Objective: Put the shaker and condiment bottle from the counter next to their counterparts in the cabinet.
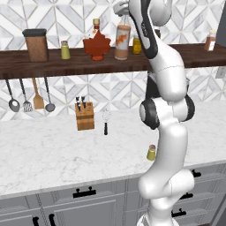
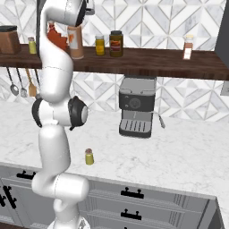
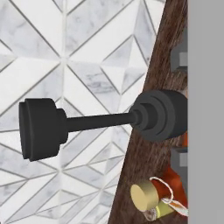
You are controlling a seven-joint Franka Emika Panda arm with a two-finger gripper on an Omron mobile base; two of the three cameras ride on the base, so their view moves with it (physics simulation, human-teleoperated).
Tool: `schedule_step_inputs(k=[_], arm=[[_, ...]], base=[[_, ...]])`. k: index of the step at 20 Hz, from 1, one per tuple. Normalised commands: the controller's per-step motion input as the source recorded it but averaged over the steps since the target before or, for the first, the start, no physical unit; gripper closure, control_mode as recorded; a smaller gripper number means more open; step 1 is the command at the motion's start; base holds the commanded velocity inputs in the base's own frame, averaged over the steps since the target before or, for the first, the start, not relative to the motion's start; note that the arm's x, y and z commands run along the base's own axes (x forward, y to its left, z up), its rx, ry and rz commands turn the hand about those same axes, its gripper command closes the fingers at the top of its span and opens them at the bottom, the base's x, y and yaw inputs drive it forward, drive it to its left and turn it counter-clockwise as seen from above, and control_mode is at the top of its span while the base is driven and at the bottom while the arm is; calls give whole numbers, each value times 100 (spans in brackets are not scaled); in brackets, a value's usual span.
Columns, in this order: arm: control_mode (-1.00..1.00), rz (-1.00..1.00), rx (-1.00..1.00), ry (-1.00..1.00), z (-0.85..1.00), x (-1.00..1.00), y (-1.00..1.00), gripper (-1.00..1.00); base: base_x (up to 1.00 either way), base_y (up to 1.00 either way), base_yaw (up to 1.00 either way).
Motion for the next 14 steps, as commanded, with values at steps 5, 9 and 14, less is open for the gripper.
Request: schedule_step_inputs(k=[5,9,14], arm=[[-100,4,0,-1,0,26,0,100],[-100,4,0,0,0,20,0,100],[-100,4,0,1,0,23,0,100]], base=[[0,0,0],[0,0,0],[0,0,0]])
